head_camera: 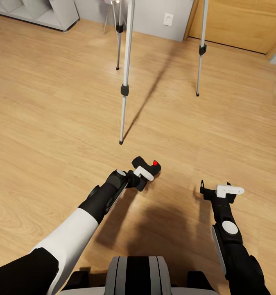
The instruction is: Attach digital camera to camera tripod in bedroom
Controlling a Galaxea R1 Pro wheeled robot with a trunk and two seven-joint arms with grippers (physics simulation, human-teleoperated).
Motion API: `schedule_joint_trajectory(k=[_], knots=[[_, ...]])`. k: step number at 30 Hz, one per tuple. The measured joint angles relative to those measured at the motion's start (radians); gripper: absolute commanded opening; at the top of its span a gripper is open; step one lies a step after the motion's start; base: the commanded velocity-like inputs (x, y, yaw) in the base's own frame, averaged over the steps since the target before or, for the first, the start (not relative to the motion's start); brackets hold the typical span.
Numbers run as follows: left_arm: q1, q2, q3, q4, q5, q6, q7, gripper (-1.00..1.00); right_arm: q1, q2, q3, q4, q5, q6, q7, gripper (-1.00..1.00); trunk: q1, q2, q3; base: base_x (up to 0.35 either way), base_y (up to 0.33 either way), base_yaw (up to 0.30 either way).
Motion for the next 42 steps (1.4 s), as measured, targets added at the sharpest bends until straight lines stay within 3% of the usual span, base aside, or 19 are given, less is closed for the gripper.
schedule_joint_trajectory(k=[11, 42], knots=[[0.001, 0.0, -0.002, -0.092, 0.001, 0.102, 0.002, -1.0, 0.0, 0.003, 0.0, -0.001, 0.0, 0.001, 0.0, 1.0, 0.0, 0.0, 0.018, 0.0, 0.0, 0.0], [0.005, 0.0, -0.002, -0.152, 0.001, 0.289, 0.005, -1.0, 0.0, 0.002, -0.003, 0.0, 0.0, 0.005, 0.0, 1.0, 0.0, 0.0, 0.067, 0.0, 0.0, 0.0]])
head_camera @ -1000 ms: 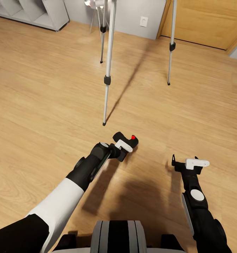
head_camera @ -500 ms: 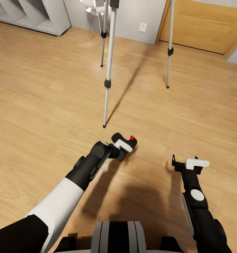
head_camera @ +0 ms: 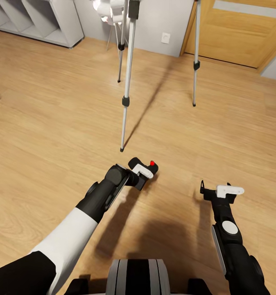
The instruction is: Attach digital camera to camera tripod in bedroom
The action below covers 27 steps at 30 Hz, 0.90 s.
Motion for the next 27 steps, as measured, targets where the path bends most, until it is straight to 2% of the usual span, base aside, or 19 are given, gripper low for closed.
schedule_joint_trajectory(k=[3, 8, 10, 11, 15, 27], knots=[[0.001, 0.0, 0.0, 0.002, 0.0, 0.004, 0.0, -1.0, 0.0, 0.0, -0.001, -0.001, 0.0, 0.0, 0.0, 1.0, 0.0, 0.0, 0.005, 0.0, 0.0, 0.0], [0.001, 0.0, 0.002, 0.007, 0.009, 0.006, -0.002, -1.0, 0.0, 0.0, -0.002, -0.002, 0.0, 0.0, 0.0, 1.0, -0.002, 0.001, 0.032, 0.0, 0.0, 0.0], [0.001, 0.0, 0.003, 0.007, 0.044, 0.006, -0.001, -1.0, 0.0, 0.0, -0.001, -0.003, 0.0, 0.0, 0.0, 1.0, -0.003, 0.002, 0.042, 0.0, 0.0, 0.0], [0.001, 0.0, 0.004, 0.003, 0.092, 0.007, 0.0, -1.0, 0.0, 0.0, -0.001, -0.003, 0.0, 0.0, 0.0, 1.0, -0.004, 0.002, 0.046, 0.0, 0.0, 0.0], [0.001, 0.0, 0.006, 0.001, 0.131, 0.004, -0.001, -1.0, 0.0, 0.0, 0.0, -0.005, 0.0, 0.0, 0.0, 1.0, -0.005, 0.003, 0.062, 0.0, 0.0, 0.0], [-0.004, 0.0, -0.001, -0.007, 0.147, 0.001, -0.006, -1.0, -0.006, 0.006, 0.007, -0.005, -0.003, 0.005, 0.001, 1.0, -0.01, 0.005, 0.105, 0.0, 0.0, 0.0]])
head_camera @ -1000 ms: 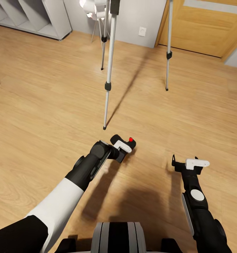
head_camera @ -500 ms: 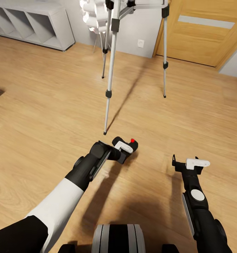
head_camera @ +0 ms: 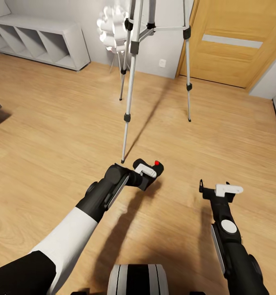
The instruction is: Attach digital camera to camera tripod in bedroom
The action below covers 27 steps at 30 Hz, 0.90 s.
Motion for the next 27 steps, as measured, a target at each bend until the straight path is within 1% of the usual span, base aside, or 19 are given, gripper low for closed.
schedule_joint_trajectory(k=[3, 10, 17, 27], knots=[[0.0, 0.0, 0.0, -0.017, -0.003, 0.0, 0.0, -1.0, -0.014, 0.017, 0.0, 0.0, 0.0, 0.006, 0.0, 1.0, 0.0, 0.0, 0.0, 0.0, 0.0, 0.0], [0.0, 0.0, 0.0, -0.056, -0.006, 0.004, 0.0, -1.0, -0.014, 0.056, -0.002, -0.005, 0.004, 0.007, -0.001, 1.0, 0.0, 0.0, 0.0, 0.0, 0.0, 0.0], [0.0, 0.0, 0.001, -0.095, -0.006, 0.031, -0.001, -1.0, -0.009, 0.094, -0.002, -0.009, 0.004, 0.007, -0.001, 1.0, 0.0, 0.0, 0.005, 0.0, 0.0, 0.0], [0.0, 0.0, 0.002, -0.151, -0.006, 0.036, -0.001, -1.0, -0.008, 0.095, -0.002, -0.009, 0.004, 0.007, -0.001, 1.0, 0.0, 0.0, 0.021, 0.0, 0.0, 0.0]])
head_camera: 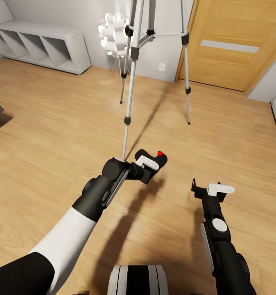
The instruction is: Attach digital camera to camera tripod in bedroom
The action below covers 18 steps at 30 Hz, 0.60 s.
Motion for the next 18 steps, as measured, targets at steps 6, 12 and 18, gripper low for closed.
schedule_joint_trajectory(k=[6, 12, 18], knots=[[0.0, 0.0, 0.0, -0.034, 0.001, 0.0, 0.0, -1.0, 0.0, 0.0, 0.0, 0.0, 0.0, 0.0, 0.0, 1.0, -0.001, 0.0, 0.013, 0.0, 0.0, 0.0], [0.0, 0.0, -0.001, -0.076, 0.003, 0.0, -0.001, -1.0, 0.0, 0.001, 0.0, -0.001, 0.0, 0.0, 0.0, 1.0, -0.003, 0.002, 0.046, 0.0, 0.0, 0.0], [0.0, 0.0, -0.001, -0.076, 0.004, 0.0, -0.002, -1.0, 0.0, 0.002, 0.0, -0.001, 0.0, 0.0, 0.0, 1.0, -0.023, 0.038, 0.075, 0.0, 0.0, 0.0]])
